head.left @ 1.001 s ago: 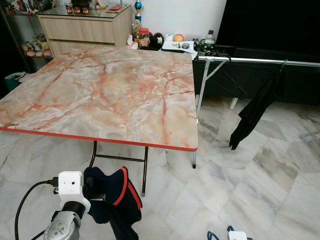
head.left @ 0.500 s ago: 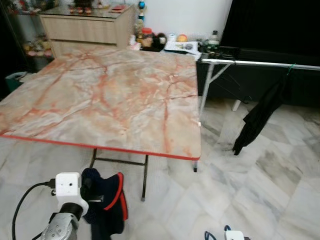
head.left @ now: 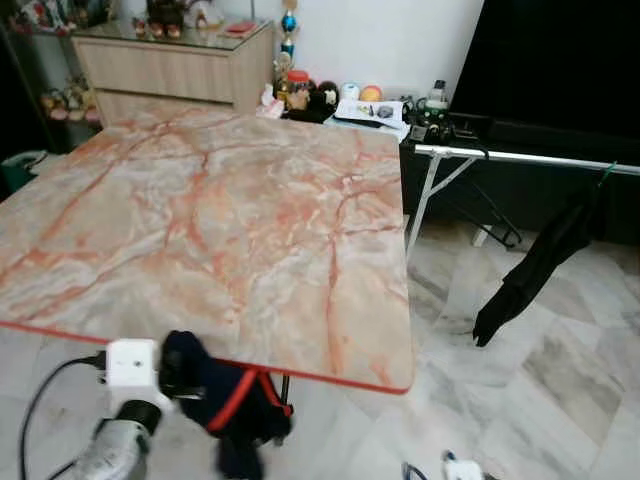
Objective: Hang hanger
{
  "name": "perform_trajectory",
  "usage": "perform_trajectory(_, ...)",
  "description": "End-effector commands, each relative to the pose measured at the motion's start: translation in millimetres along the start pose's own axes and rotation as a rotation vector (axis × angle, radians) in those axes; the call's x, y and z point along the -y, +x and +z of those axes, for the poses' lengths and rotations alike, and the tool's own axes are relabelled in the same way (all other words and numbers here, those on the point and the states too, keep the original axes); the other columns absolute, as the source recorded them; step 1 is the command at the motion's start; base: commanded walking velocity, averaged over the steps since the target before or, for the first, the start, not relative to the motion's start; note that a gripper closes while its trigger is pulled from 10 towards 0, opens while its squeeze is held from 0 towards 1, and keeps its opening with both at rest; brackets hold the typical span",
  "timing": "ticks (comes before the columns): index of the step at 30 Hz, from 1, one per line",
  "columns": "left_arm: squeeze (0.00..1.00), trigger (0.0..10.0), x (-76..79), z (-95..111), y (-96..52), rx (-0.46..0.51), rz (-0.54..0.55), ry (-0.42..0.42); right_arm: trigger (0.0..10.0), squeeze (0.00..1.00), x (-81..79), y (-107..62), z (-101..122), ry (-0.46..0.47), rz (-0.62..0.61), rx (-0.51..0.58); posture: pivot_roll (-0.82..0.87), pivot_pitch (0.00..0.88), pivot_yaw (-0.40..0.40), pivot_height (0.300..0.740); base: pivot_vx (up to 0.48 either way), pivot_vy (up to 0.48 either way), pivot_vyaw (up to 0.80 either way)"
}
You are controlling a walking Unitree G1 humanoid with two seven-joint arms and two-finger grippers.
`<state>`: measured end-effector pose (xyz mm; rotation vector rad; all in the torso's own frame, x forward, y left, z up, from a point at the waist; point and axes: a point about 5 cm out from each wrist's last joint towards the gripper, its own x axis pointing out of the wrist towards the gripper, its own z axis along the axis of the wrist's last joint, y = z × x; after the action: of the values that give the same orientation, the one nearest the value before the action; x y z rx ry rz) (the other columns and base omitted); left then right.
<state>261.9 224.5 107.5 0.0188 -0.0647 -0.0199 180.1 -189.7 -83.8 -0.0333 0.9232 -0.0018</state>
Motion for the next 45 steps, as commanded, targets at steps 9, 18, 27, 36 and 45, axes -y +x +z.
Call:
perform_trajectory(9, 0.0, 10.0, 30.0, 170.4, 72.5, 0.526, -0.252, 0.06, 10.0, 0.0, 7.4, -1.9, -6.3, 0.014, -0.032, -0.023, 0.22, 0.016, -0.015, 0.74, 0.395, 0.0, 0.0)
perform_trajectory(18, 0.0, 10.0, 76.3, 166.4, 90.4, 0.433, -0.45, -0.077, 10.0, 0.0, 5.1, -1.6, -6.1, 0.029, -0.035, -0.02, 0.21, 0.023, -0.003, 0.74, 0.321, 0.0, 0.0)
perform_trajectory(27, 0.0, 10.0, 59.1, 79.0, 62.8, 0.079, -0.391, -0.056, 10.0, 0.0, 6.3, -4.1, -16.5, 0.023, -0.035, -0.05, 0.22, 0.042, -0.005, 0.74, 0.0, 0.0, 0.0)
perform_trajectory(36, 0.0, 10.0, 51.5, 14.2, 22.4, -0.211, -0.412, 0.072, 10.0, 0.0, 5.2, -4.6, -18.6, 0.017, -0.028, -0.056, 0.22, 0.049, -0.002, 0.74, 0.0, 0.0, 0.0)
perform_trajectory(45, 0.0, 10.0, 46.2, 26.5, 14.5, -0.122, -0.357, 0.106, 10.0, 0.0, 4.5, -4.4, -18.3, 0.014, -0.027, -0.057, 0.23, 0.046, -0.003, 0.74, 0.0, 0.0, 0.0)
